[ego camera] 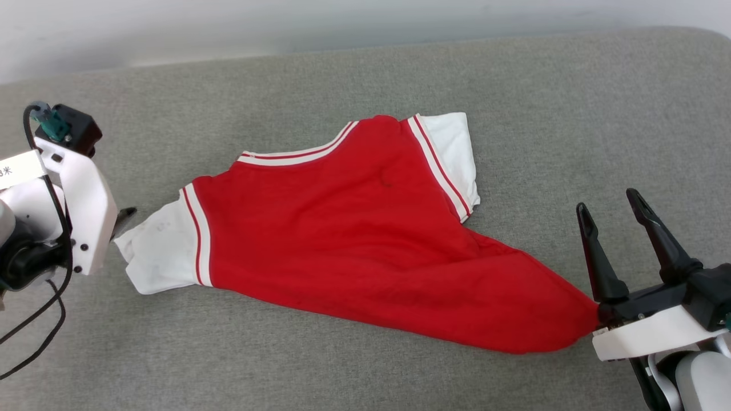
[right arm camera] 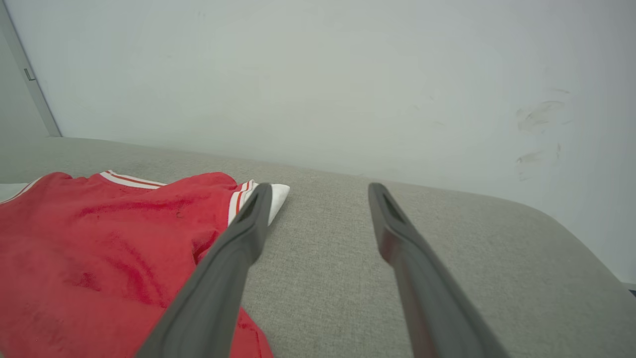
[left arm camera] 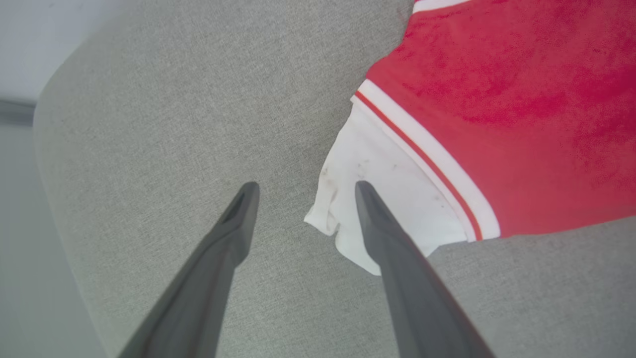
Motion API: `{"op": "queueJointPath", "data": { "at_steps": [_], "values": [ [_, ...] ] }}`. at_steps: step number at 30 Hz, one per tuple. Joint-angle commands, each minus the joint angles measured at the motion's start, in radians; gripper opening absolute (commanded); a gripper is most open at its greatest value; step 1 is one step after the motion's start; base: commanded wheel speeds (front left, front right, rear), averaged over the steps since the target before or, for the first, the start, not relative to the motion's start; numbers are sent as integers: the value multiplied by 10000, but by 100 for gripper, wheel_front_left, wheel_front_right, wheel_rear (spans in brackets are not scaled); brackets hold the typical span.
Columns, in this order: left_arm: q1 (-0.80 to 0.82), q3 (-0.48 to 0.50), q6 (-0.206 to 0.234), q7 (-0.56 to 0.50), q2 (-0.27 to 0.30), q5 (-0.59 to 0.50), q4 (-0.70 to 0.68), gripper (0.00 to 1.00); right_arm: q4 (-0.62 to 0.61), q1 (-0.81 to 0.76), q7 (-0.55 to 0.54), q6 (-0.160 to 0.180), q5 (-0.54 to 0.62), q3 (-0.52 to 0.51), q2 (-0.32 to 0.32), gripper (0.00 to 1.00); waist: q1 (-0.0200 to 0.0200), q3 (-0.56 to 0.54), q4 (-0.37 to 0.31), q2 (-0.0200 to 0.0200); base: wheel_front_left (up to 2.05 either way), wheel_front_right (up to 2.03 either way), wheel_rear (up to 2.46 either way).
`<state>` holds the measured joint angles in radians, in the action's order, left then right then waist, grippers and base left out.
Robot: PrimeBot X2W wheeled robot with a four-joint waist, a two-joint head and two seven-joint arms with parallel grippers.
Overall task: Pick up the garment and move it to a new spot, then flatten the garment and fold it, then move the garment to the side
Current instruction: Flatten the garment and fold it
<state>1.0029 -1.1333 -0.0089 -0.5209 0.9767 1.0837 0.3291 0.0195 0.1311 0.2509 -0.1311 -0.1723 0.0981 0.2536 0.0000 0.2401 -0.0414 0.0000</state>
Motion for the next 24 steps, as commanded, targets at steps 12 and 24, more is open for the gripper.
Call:
{"op": "queueJointPath", "data": {
  "at_steps": [12, 24],
  "values": [
    [-346, -667, -111, -1310, -396, 194, 1124, 100, -44, 680, 110, 7, 128, 161, 75, 100, 0, 1068, -547, 0, 0, 0, 0],
    [-597, -530, -534, -503, -889, 324, 1796, 0, -38, 1027, 138, 7, 276, -14, 373, 100, 0, 785, -387, 0, 0, 0, 0]
  ]
}}
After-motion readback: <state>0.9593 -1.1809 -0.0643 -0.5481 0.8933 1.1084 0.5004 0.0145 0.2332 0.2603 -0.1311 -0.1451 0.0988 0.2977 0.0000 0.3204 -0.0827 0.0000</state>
